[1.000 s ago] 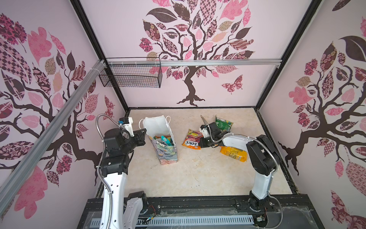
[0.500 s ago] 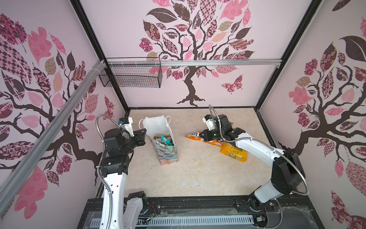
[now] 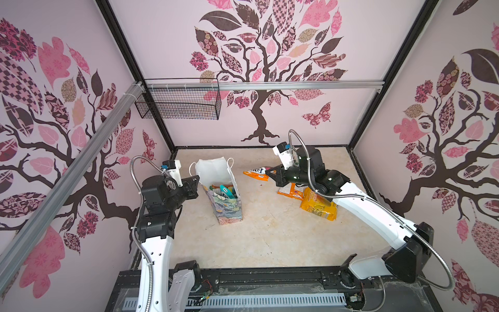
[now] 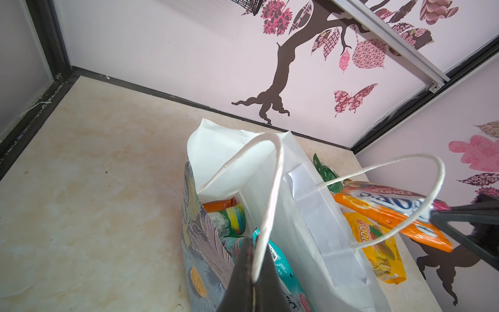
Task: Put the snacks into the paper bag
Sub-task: 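Lift the Fox's packet and carry it toward the paper bag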
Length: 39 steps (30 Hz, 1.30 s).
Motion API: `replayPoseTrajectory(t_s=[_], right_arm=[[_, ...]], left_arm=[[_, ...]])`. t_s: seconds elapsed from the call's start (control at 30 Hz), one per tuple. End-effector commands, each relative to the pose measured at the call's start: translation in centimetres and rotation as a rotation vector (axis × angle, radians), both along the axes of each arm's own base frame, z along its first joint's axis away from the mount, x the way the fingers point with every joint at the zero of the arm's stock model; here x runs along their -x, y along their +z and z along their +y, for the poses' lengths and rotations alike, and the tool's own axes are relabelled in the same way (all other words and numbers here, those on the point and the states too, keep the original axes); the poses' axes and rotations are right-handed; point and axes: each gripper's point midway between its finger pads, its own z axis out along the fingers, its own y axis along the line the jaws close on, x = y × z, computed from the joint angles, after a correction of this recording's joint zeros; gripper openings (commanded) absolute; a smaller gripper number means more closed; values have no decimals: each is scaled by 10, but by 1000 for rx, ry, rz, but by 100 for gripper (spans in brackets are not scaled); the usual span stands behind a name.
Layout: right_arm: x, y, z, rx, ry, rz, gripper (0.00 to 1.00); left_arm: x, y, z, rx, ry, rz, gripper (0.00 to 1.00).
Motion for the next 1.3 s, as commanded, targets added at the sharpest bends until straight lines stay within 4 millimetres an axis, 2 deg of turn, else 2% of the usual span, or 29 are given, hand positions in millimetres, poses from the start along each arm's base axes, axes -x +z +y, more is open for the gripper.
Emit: replayPoseTrajectory(t_s=[0.0,0.27,0.53,0.7,0.97,1.07,1.27], right_arm=[[22,69,-2,-93,38,-140,0],[51,130,3,-221,122,-200,0],[80,167,29,-287,216,-236,0],[94,179,48,-341,279,-222,0],[115,190,96,-412,359,-174,0],[113,188,113,-446,369,-135,0],[95,174,139,-459,345,-83,0]], left_arm=[[2,12,-1,-24,-8,-52,0],[2,12,-1,-24,-8,-58,0],[3,15,-4,-20,-26,-71,0],[3,16,-6,-14,-37,-78,0],[3,15,-7,-10,-42,-77,0],[3,16,-7,-14,-40,-79,0],[3,15,-5,-18,-28,-77,0]])
